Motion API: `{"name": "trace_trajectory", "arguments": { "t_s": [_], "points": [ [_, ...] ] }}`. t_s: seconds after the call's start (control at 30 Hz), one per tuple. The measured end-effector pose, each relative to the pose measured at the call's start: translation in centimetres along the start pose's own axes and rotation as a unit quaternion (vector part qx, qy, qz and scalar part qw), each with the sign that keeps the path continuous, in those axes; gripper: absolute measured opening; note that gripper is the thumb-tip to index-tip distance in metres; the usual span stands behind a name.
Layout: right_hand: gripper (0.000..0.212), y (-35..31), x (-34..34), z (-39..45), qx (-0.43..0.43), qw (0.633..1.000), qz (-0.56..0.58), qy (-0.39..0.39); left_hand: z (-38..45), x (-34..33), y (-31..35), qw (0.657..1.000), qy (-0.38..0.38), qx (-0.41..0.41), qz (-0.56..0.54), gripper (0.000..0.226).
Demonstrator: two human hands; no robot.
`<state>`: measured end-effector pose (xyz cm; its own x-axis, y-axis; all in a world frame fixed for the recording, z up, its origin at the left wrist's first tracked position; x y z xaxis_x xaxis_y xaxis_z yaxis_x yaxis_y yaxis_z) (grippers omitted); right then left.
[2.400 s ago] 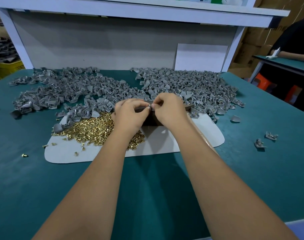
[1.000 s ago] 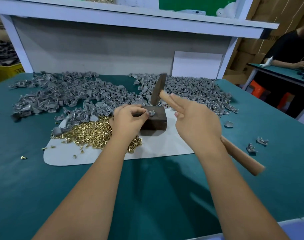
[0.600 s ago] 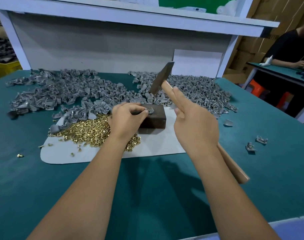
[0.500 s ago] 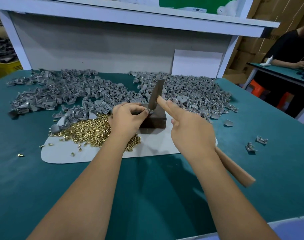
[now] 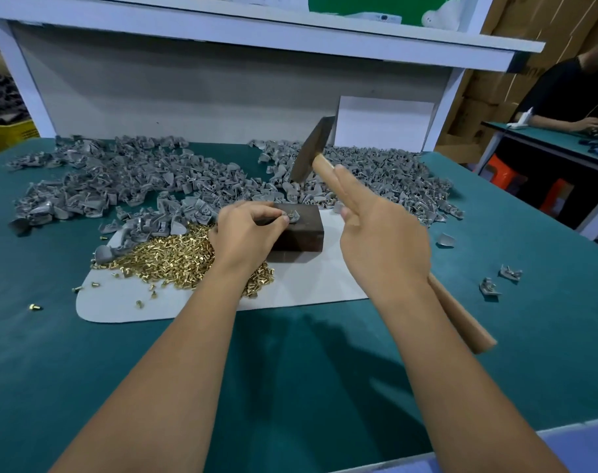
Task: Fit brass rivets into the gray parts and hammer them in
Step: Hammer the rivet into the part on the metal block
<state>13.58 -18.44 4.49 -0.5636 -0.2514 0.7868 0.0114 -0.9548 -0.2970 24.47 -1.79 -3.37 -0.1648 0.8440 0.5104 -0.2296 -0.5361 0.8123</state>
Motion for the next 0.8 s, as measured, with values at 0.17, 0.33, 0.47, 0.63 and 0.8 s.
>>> {"name": "trace_trajectory", "arguments": {
  "t_s": [0.17,0.33,0.47,0.63,0.8],
  "points": [
    [0.057,0.0,-2.0,-0.3,0.016,0.992,-0.027,-0.126,0.1,-0.1,0.0,1.0,-0.01,0.01,0.0,0.004],
    [0.057,0.0,-0.3,0.5,-0.008,1.0,0.012,-0.027,0.0,-0.2,-0.2,1.0,-0.002,-0.005,-0.005,0.009],
    [0.055,0.8,-0.8,0.4,-0.03,0.998,0.02,-0.05,0.0,0.0,-0.2,1.0,-0.005,0.001,-0.01,0.006],
    [0.054,0.7,-1.8,-0.1,-0.03,0.997,0.016,-0.076,0.1,0.0,-0.1,1.0,-0.013,0.01,-0.001,0.004],
    [0.055,0.6,-1.6,0.2,-0.022,0.999,0.011,-0.042,-0.1,0.0,0.1,1.0,-0.008,0.008,-0.007,0.007]
  ]
}}
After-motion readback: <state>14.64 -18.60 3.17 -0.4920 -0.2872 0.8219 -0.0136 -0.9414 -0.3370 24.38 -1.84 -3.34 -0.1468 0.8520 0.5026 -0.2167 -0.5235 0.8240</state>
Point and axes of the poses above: each hand's wrist, its own z-axis towards the middle knuckle, its own x-axis out of the back of the hand, y = z × x, the point moved 6 cm from there along z, towards the middle knuckle, and after that the axes turned 6 degrees about -y, right-handed, at the moved point
